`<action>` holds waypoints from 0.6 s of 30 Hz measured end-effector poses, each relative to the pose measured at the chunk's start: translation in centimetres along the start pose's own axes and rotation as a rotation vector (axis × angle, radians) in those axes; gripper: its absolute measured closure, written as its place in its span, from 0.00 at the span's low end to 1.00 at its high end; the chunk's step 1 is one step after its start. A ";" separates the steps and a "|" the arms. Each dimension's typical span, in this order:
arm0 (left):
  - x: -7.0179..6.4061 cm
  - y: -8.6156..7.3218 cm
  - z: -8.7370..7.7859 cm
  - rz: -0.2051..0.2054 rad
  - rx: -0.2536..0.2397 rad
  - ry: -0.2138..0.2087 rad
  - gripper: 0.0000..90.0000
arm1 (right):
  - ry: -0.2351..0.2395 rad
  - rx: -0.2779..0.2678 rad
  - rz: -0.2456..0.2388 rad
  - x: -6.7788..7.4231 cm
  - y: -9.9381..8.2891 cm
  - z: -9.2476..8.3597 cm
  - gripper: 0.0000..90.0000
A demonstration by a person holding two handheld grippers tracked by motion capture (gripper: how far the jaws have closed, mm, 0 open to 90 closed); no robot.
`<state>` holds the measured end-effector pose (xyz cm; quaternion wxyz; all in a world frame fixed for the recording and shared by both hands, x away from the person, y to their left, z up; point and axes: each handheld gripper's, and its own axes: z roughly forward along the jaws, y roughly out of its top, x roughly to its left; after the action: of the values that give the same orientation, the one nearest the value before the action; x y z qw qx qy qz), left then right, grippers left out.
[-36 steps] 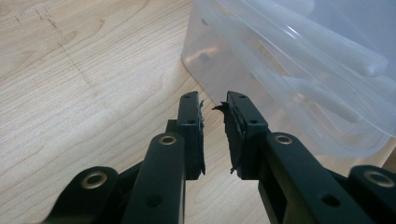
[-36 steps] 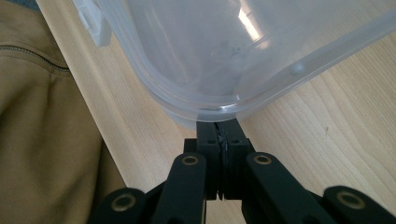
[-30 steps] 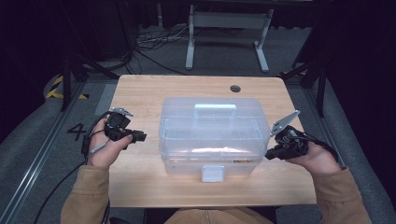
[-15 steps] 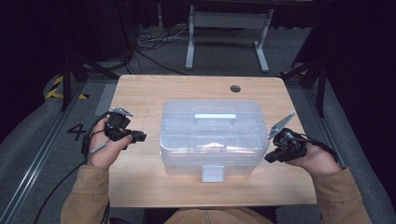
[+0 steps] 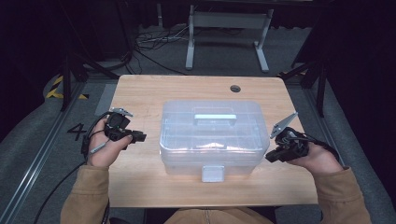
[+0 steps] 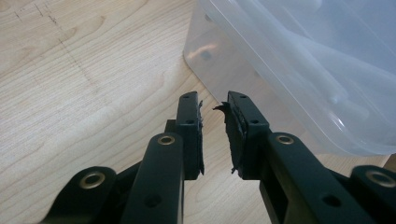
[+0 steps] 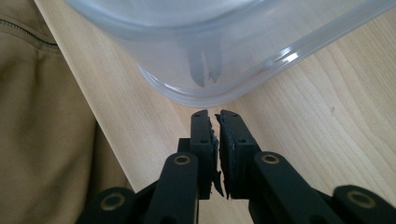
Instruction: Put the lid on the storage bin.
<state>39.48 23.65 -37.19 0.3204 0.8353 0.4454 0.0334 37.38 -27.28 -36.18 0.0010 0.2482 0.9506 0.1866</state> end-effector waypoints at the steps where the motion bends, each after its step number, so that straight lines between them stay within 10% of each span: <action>1: 0.0 0.0 0.0 -0.002 -0.004 0.002 0.84 | -0.001 -0.008 0.000 0.0 0.0 -0.1 0.92; 18: 0.2 -1.0 -0.5 -0.021 -0.015 0.021 0.80 | -0.041 -0.168 0.060 -1.3 -0.7 -3.2 0.77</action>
<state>38.69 24.46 -37.40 0.3224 0.8277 0.4574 0.0423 37.92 -29.57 -33.56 0.0354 0.2795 0.9234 0.2606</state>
